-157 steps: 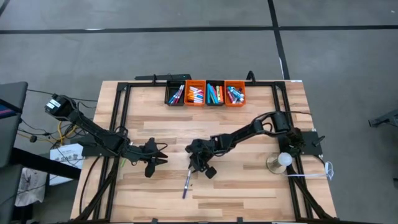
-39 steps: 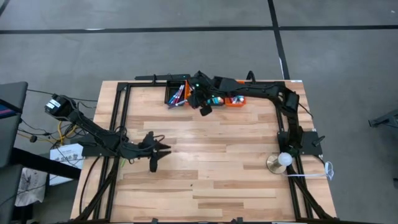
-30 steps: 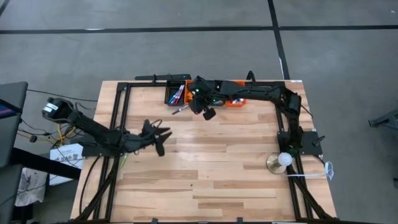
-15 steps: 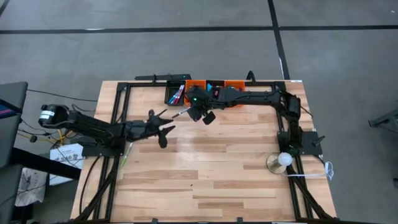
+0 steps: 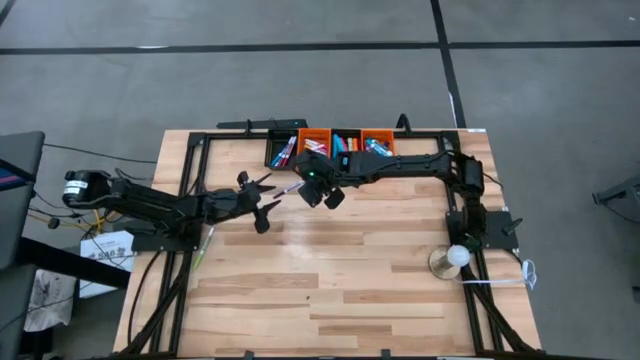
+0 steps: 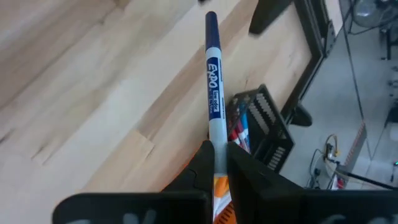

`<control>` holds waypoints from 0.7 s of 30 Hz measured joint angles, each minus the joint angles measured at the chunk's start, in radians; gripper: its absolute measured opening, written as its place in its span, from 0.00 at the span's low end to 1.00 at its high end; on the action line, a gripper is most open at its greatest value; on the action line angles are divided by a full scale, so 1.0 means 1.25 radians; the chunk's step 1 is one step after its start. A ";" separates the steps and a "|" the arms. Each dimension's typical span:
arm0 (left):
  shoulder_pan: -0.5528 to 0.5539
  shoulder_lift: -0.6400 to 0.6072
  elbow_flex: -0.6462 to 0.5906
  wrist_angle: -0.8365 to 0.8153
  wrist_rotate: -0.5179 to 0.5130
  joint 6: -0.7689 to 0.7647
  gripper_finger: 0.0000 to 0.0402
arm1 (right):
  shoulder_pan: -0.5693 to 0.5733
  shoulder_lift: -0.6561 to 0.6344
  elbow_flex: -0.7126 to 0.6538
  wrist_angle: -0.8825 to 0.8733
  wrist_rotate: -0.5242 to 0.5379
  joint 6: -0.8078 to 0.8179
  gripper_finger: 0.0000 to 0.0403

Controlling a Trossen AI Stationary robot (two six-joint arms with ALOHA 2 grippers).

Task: Pick & Place Markers
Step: Put the blue and white marker pen into the left black bin

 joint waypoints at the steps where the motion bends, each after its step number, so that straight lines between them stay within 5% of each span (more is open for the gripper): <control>1: 0.002 0.005 0.000 0.001 0.001 0.000 0.52 | 0.005 0.000 0.000 0.004 0.000 -0.002 0.04; 21: 0.006 0.040 0.000 0.003 0.038 -0.001 0.41 | 0.040 0.000 0.000 0.069 0.020 -0.025 0.04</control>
